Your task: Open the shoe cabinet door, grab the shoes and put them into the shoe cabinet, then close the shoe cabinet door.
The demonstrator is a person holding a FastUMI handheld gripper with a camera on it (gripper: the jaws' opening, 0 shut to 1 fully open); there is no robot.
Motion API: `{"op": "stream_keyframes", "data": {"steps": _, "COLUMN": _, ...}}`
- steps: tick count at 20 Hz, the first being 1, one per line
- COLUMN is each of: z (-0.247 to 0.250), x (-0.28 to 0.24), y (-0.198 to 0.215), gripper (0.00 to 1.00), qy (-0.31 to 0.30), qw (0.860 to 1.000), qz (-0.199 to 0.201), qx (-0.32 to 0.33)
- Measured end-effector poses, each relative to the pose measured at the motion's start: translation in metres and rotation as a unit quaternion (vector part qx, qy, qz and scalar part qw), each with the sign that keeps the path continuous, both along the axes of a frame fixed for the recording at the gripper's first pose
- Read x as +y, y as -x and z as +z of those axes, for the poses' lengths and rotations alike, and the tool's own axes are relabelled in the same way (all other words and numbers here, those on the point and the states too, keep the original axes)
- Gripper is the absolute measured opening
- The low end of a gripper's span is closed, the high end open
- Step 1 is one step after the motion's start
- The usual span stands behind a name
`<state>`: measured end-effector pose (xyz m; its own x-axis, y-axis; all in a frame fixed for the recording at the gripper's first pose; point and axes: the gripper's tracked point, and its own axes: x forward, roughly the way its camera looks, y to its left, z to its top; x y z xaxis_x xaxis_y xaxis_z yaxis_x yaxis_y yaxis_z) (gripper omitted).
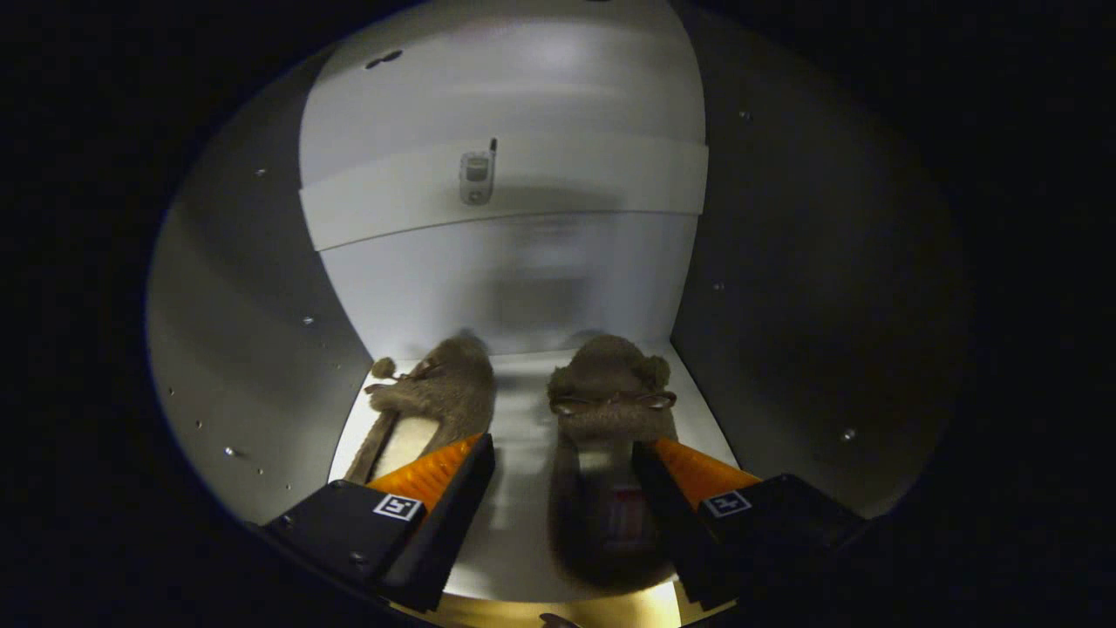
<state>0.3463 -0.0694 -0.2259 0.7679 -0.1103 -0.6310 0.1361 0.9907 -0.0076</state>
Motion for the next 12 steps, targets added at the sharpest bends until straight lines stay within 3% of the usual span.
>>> {"op": "stream_keyframes", "data": {"steps": 7, "z": 0.066, "x": 0.026, "y": 0.079, "gripper": 1.00, "qy": -0.012, "qw": 0.997, "qz": 0.018, "qx": -0.076}}
{"op": "stream_keyframes", "data": {"steps": 12, "z": 0.128, "x": 0.050, "y": 0.169, "gripper": 1.00, "qy": -0.013, "qw": 0.990, "qz": 0.057, "qx": -0.128}}
